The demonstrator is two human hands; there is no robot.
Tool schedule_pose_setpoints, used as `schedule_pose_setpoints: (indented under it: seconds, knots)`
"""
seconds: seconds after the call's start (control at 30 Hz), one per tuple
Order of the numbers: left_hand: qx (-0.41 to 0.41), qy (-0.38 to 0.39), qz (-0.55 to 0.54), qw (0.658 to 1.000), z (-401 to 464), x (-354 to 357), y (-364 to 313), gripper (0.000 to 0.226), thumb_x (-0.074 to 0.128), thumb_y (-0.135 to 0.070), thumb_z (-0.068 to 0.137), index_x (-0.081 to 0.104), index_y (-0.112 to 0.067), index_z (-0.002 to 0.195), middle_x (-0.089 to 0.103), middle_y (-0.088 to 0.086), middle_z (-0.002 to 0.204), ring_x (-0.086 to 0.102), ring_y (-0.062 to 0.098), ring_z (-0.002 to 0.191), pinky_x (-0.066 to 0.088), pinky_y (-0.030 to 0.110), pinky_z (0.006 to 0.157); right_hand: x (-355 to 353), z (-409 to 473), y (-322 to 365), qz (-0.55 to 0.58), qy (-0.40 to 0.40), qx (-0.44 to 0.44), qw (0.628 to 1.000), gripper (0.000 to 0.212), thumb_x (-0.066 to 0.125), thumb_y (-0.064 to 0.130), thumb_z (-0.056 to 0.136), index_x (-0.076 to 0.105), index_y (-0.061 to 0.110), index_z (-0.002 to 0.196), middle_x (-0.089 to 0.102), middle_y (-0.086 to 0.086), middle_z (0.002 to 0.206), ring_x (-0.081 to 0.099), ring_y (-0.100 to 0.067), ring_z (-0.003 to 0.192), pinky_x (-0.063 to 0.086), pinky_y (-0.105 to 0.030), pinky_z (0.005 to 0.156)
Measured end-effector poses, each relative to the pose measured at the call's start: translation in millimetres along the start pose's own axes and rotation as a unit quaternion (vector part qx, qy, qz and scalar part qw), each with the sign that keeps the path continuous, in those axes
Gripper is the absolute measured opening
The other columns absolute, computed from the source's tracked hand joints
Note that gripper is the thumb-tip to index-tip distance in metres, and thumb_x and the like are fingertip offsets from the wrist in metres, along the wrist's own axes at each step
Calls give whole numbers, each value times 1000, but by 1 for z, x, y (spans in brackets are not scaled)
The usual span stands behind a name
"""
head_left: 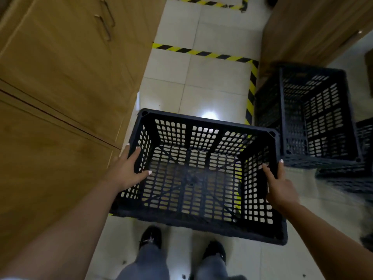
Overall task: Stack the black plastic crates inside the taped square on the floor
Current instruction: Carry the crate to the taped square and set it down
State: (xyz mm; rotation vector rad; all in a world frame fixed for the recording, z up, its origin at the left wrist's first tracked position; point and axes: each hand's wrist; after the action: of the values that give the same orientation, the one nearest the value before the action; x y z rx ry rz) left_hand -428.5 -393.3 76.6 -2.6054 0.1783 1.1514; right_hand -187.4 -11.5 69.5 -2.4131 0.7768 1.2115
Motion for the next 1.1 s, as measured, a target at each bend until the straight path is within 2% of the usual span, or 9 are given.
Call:
schedule_pose_setpoints:
  seconds: [0.27,0.37,0.53,0.63,0.7,0.8,0.9,0.97,1.1]
  knots:
    - [3,23,5,1000,103,56,45,94,53,-68,82,2,-35,154,-14,-3,162,5,43,146,21,51,115,97,86,42,33,-35,-6,999,100,69,9,78,7,31,153,-17,-15,159,54,-39,106,53,-38,77]
    - [7,12,8,1000,125,75,62,93,53,-67,83,4,-34,154,-13,-4,162,8,41,146,21,51,115,126,110,52,55,-52,-17,997,106,73,7,75,5,30,153,-12,-18,160,49,-46,114,52,-44,84]
    - [-11,-7,7,1000,140,90,67,90,52,-64,85,6,-31,155,-16,-3,162,7,43,145,17,49,116,152,124,64,67,-68,-6,995,110,72,-1,71,6,29,153,-12,-15,160,46,-45,118,55,-44,78]
    - [-8,-14,7,1000,143,91,66,87,51,-62,87,6,-30,155,-17,-2,162,8,43,145,18,49,116,151,126,70,71,-78,15,994,106,69,-5,73,8,28,153,-11,-14,160,48,-43,113,53,-40,72]
    - [-10,-4,13,1000,143,91,64,89,50,-60,89,1,-28,155,-18,0,162,8,44,145,18,48,116,147,127,71,67,-71,25,995,103,67,-3,75,6,28,153,-12,-13,160,49,-41,112,51,-40,73]
    - [-29,24,40,998,138,86,51,94,44,-63,90,-11,-23,154,-18,7,161,2,42,146,16,49,117,135,121,74,67,-39,23,997,90,61,12,87,3,27,154,-11,-16,160,41,-43,123,47,-46,92]
    - [-29,33,47,998,123,75,28,95,41,-65,90,-12,-18,153,-13,10,162,-6,35,149,15,56,118,111,106,82,58,-32,18,998,82,58,28,91,5,21,154,-2,-20,160,17,-42,143,31,-51,110]
    - [-12,29,39,999,104,62,9,93,42,-63,91,-8,-15,154,-7,10,163,-3,31,149,17,55,118,87,90,87,57,-36,2,998,80,56,32,92,7,19,154,2,-19,160,8,-38,146,23,-50,114]
    - [25,19,47,998,54,21,-33,87,39,-60,93,1,-13,155,3,11,163,5,30,149,21,51,117,25,40,89,77,-50,-17,996,76,55,33,92,12,19,153,8,-17,160,9,-36,147,18,-48,116]
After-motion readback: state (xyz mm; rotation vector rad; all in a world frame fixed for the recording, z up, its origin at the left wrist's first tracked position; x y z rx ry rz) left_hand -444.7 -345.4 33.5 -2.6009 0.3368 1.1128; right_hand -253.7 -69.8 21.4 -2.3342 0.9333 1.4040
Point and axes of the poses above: each hand's wrist, its own z-axis towards the middle knuckle, its own x-axis out of the palm, y = z × x
